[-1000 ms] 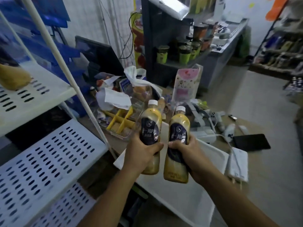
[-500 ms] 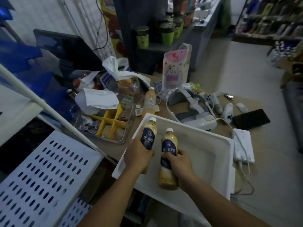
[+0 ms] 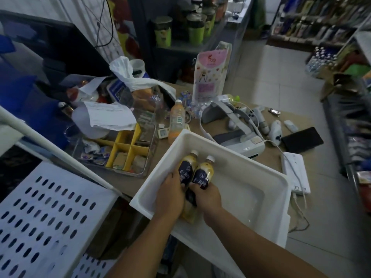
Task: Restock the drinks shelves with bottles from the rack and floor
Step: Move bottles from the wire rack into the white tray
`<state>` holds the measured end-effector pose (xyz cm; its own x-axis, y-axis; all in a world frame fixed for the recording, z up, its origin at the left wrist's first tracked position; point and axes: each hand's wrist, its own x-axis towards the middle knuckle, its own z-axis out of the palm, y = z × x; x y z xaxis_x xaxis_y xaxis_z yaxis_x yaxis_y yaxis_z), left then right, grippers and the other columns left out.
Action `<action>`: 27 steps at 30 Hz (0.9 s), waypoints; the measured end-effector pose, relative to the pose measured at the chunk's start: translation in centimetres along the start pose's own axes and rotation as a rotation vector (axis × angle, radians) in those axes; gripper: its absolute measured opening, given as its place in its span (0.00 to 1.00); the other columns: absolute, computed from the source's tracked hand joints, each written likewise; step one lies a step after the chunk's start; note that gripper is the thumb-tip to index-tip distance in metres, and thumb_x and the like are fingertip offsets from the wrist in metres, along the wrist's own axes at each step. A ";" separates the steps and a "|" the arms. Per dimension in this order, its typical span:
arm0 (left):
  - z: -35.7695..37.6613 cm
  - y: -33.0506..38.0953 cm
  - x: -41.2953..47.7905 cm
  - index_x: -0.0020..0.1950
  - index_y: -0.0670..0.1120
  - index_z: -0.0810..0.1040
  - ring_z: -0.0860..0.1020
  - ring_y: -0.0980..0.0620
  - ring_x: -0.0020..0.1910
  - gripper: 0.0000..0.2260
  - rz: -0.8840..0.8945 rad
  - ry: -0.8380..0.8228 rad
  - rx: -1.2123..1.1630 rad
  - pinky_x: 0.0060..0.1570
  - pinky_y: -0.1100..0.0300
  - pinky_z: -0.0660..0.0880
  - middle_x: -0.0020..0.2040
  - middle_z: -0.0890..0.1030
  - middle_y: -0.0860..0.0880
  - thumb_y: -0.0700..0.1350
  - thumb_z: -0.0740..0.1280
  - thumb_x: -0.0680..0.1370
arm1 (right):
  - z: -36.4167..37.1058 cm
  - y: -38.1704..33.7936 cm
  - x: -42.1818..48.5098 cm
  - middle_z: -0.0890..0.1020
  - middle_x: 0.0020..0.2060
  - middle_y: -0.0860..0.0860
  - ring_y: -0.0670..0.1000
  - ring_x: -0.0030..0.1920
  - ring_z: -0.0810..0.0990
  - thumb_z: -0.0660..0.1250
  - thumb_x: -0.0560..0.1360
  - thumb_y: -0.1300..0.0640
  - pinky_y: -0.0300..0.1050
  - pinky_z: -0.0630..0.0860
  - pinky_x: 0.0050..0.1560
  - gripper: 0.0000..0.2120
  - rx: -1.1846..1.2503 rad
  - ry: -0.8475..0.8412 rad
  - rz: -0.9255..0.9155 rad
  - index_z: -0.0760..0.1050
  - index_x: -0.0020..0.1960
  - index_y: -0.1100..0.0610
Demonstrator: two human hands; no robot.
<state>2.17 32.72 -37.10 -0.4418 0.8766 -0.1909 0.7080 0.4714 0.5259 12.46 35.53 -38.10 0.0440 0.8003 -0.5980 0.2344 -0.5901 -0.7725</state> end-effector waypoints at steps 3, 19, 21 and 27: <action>-0.1 0.2 -0.2 0.74 0.49 0.64 0.74 0.47 0.61 0.21 -0.008 0.012 -0.048 0.58 0.53 0.74 0.63 0.74 0.48 0.43 0.60 0.81 | 0.5 -0.3 0.4 0.83 0.48 0.54 0.53 0.47 0.82 0.72 0.74 0.50 0.46 0.78 0.44 0.14 -0.070 -0.018 -0.040 0.77 0.55 0.56; -2.3 0.5 -0.6 0.68 0.45 0.73 0.71 0.42 0.66 0.22 0.315 0.193 0.461 0.73 0.44 0.59 0.66 0.75 0.45 0.40 0.68 0.74 | -1.3 0.1 1.5 0.83 0.49 0.56 0.54 0.45 0.80 0.67 0.77 0.55 0.44 0.73 0.38 0.10 -0.092 -0.151 0.034 0.77 0.54 0.60; -3.1 0.1 -0.6 0.70 0.45 0.70 0.68 0.39 0.71 0.26 0.195 0.292 0.449 0.74 0.41 0.55 0.70 0.72 0.43 0.42 0.70 0.73 | -1.5 0.5 1.4 0.81 0.51 0.55 0.54 0.47 0.80 0.66 0.77 0.53 0.46 0.74 0.40 0.14 -0.053 -0.121 0.029 0.72 0.60 0.57; -3.4 -0.7 -2.2 0.79 0.46 0.52 0.67 0.44 0.68 0.34 -0.138 0.199 0.213 0.64 0.50 0.68 0.75 0.65 0.46 0.48 0.65 0.78 | -1.0 1.1 1.1 0.79 0.51 0.51 0.51 0.48 0.80 0.66 0.78 0.58 0.43 0.76 0.39 0.14 0.033 -0.210 0.089 0.68 0.62 0.54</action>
<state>0.78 30.17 -34.28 -0.6258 0.7767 -0.0709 0.7243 0.6125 0.3167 13.77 35.88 -39.41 -0.1404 0.7073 -0.6928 0.2064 -0.6635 -0.7192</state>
